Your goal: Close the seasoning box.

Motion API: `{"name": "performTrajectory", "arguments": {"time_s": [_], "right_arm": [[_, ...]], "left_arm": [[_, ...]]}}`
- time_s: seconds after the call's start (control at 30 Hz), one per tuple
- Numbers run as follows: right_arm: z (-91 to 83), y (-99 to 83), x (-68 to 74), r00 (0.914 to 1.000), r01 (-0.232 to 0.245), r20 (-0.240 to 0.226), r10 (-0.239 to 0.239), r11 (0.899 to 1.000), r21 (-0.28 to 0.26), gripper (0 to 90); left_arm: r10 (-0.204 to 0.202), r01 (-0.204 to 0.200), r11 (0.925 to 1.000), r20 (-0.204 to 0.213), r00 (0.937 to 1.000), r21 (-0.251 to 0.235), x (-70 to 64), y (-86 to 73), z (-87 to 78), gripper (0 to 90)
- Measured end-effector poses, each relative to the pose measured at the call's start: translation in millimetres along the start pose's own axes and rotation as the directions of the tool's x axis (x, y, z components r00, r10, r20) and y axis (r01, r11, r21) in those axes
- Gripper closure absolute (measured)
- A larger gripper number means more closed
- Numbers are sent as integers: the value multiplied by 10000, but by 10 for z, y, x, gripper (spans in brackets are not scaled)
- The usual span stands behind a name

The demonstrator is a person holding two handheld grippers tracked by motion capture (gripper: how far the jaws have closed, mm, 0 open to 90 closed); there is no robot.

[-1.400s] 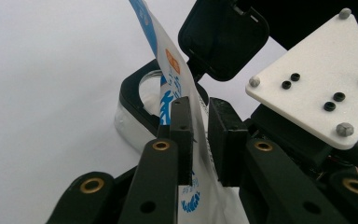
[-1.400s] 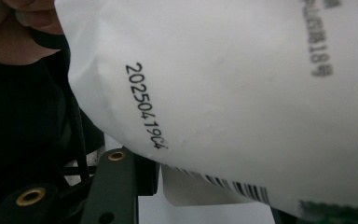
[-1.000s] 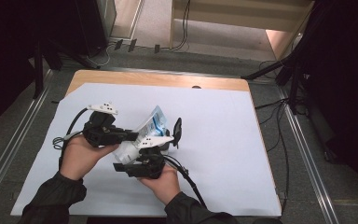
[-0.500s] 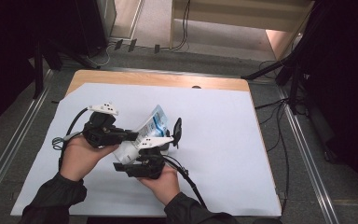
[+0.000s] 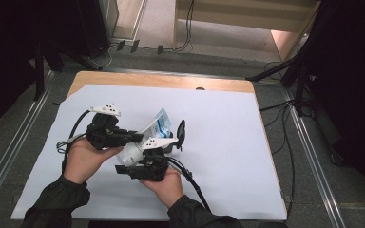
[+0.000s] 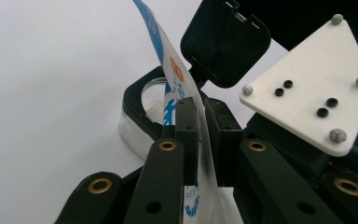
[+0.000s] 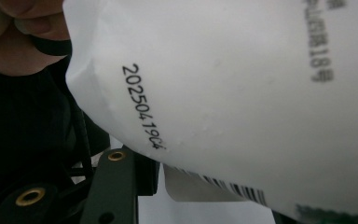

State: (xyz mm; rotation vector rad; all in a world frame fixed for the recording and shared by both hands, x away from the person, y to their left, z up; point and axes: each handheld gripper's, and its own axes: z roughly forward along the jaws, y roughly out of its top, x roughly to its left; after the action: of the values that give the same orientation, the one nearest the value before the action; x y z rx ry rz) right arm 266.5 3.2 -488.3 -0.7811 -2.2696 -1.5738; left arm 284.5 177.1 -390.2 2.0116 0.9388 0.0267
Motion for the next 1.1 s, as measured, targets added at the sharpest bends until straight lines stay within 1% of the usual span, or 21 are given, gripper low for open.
{"name": "performTrajectory", "arguments": {"time_s": [0.03, 0.07, 0.1, 0.13, 0.27, 0.4, 0.6, 0.67, 0.73, 0.77, 0.83, 0.97, 1.03, 1.1], "right_arm": [[1, 1, -1, 10000, 25, 4, -25, 10000, -1, 578], [2, 2, -1, 10000, 13, -1, -13, 10000, 45, 577], [2, 2, -1, 10000, 13, -1, -13, 10000, 45, 577], [4, 1, 1, 10000, 80, 48, -80, 10000, 42, 576], [8, 3, 4, 10000, 77, 18, -77, 9999, 73, 573], [16, 6, 8, 9999, 129, 110, -129, 9999, 71, 571], [5, 17, 0, 10000, 78, 54, -78, 10000, 37, 579], [4, 18, -6, 10000, -22, 1, 22, 10000, 36, 581], [4, 17, -8, 10000, -36, 6, 36, 10000, 63, 583], [4, 17, -9, 10000, -34, 9, 34, 10000, 68, 583], [0, 20, -11, 10000, -22, 6, 22, 10000, 42, 584], [-16, 30, -19, 10000, -14, 29, 14, 10000, -24, 585], [-19, 31, -25, 10000, -20, 20, 20, 10000, -8, 585], [-18, 30, -25, 10000, -11, 15, 11, 10000, 6, 585]], "left_arm": [[0, 0, 10000, -8, 10000, 20, -2, 1, 3, 861], [74, -74, 10000, -124, 9999, 36, -6, 2, 3, 880], [83, -82, 10000, -110, 9999, 26, -11, 1, 5, 880], [198, -196, 9998, -227, 9995, 60, -23, 0, 3, 897], [214, -213, 9998, -269, 9994, 51, -30, 1, 1, 900], [231, -230, 9997, -369, 9991, 28, -34, 3, -2, 900], [163, -165, 9998, -214, 9996, -112, -24, 5, -4, 881], [100, -102, 9999, -179, 9998, -104, -21, 2, 4, 872], [131, -131, 9999, -135, 9998, -45, -8, -1, 3, 857], [104, -105, 9999, -181, 9998, -46, -6, -2, 2, 857], [55, -55, 10000, -81, 10000, -75, 4, -5, 0, 844], [5, -4, 10000, -69, 10000, 56, 15, -11, 4, 827], [-53, 52, 9999, 83, 10000, 141, 26, -14, -4, 827], [-104, 101, 9998, 146, 9998, 170, 33, -15, -11, 825]]}}
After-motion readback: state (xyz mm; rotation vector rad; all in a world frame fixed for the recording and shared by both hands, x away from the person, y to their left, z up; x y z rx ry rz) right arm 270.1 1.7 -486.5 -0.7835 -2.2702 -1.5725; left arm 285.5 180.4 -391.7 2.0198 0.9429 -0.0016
